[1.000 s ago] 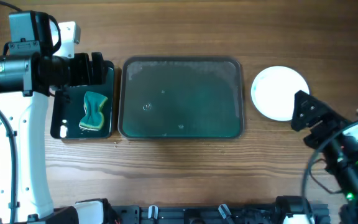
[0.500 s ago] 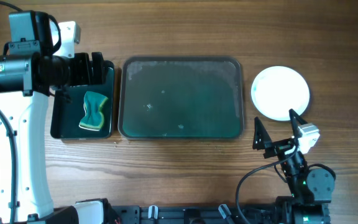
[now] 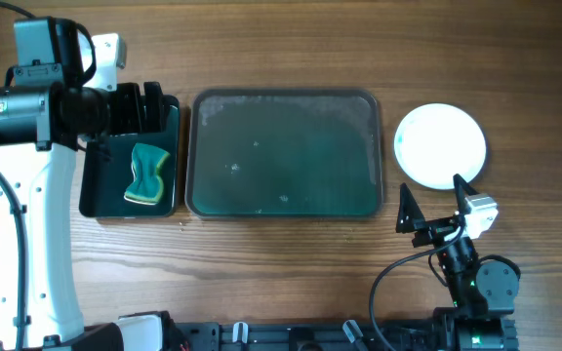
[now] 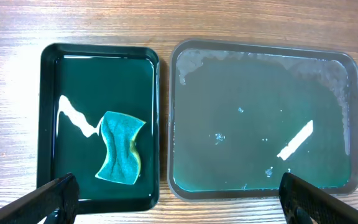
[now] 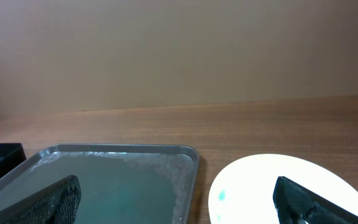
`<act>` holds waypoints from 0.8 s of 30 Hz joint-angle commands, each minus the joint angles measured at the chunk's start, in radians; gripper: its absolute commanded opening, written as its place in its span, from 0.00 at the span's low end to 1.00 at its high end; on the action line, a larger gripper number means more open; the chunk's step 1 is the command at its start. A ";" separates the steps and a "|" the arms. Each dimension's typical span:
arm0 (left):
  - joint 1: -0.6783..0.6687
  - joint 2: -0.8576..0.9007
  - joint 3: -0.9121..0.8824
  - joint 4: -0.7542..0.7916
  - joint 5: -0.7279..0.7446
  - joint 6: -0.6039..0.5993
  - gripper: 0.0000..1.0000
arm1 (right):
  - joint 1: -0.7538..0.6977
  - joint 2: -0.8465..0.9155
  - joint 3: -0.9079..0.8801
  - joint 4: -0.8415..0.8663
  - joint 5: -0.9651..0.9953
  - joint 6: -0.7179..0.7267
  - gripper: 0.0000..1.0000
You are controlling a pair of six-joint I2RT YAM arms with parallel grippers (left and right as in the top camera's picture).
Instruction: Clean dirty plates on tray and stack at the side
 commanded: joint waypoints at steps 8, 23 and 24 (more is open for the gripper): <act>-0.043 -0.078 -0.006 0.002 -0.068 0.040 1.00 | 0.000 -0.017 -0.003 0.008 0.017 -0.018 1.00; -0.108 -1.213 -1.308 1.042 -0.014 -0.031 1.00 | 0.000 -0.017 -0.003 0.008 0.017 -0.018 1.00; -0.108 -1.253 -1.362 1.070 -0.014 -0.039 1.00 | 0.000 -0.017 -0.003 0.008 0.018 -0.018 1.00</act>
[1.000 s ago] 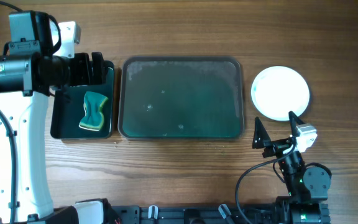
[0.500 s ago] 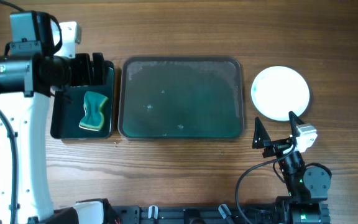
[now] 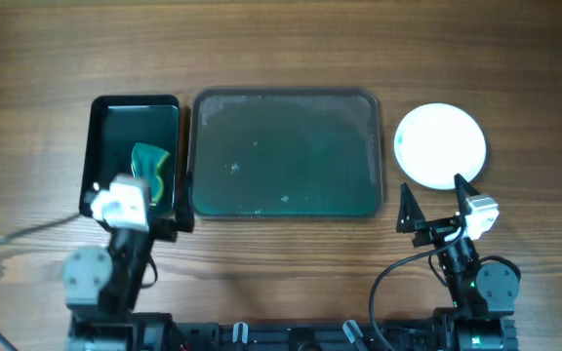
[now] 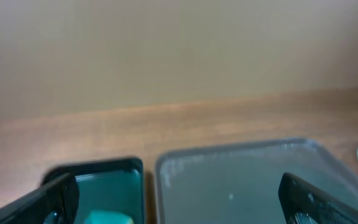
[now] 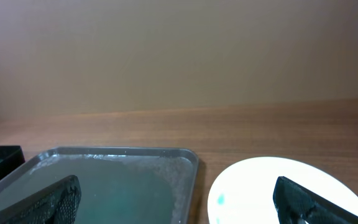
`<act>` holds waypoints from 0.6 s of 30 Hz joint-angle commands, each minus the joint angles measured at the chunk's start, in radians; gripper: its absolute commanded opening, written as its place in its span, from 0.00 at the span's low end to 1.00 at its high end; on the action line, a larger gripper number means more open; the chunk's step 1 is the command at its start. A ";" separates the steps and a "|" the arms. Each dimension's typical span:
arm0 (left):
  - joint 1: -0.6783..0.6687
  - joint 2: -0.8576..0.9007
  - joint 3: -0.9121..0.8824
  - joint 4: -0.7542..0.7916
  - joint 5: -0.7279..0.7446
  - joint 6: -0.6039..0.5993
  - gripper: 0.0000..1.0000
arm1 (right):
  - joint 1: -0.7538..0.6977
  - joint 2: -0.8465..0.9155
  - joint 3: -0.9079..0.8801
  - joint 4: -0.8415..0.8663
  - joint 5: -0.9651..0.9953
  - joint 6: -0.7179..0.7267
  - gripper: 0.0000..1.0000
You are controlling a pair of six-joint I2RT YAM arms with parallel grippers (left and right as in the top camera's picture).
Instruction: Clean dirty plates on tray and stack at the side
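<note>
A white plate (image 3: 441, 144) lies on the table right of the grey tray (image 3: 286, 102); it also shows in the right wrist view (image 5: 272, 186). The grey tray holds a wet, soapy film (image 5: 114, 183). A green-blue sponge (image 3: 150, 166) lies in the black tray (image 3: 135, 100) on the left. My left gripper (image 3: 133, 197) is open and empty, low over the black tray's front edge. My right gripper (image 3: 432, 190) is open and empty, just in front of the plate. In the left wrist view the sponge (image 4: 109, 218) peeks in at the bottom.
Bare wooden table surrounds the trays. Both arm bases stand at the front edge, with the left one (image 3: 100, 278) at front left and the right one (image 3: 476, 283) at front right. A cable runs off to the left.
My left arm was raised over the back of the black tray, looking straight down. Now it sits low at the table's front left, facing across the trays. Right arm, plate and sponge are unchanged.
</note>
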 commanded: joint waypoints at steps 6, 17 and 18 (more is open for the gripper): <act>-0.004 -0.255 -0.350 0.153 0.012 -0.071 1.00 | 0.000 -0.008 -0.002 0.003 0.013 -0.017 1.00; -0.001 -0.298 -0.410 0.168 0.008 -0.084 1.00 | 0.000 -0.008 -0.002 0.003 0.013 -0.017 1.00; 0.000 -0.298 -0.410 0.168 0.008 -0.084 1.00 | 0.000 -0.008 -0.002 0.003 0.013 -0.017 1.00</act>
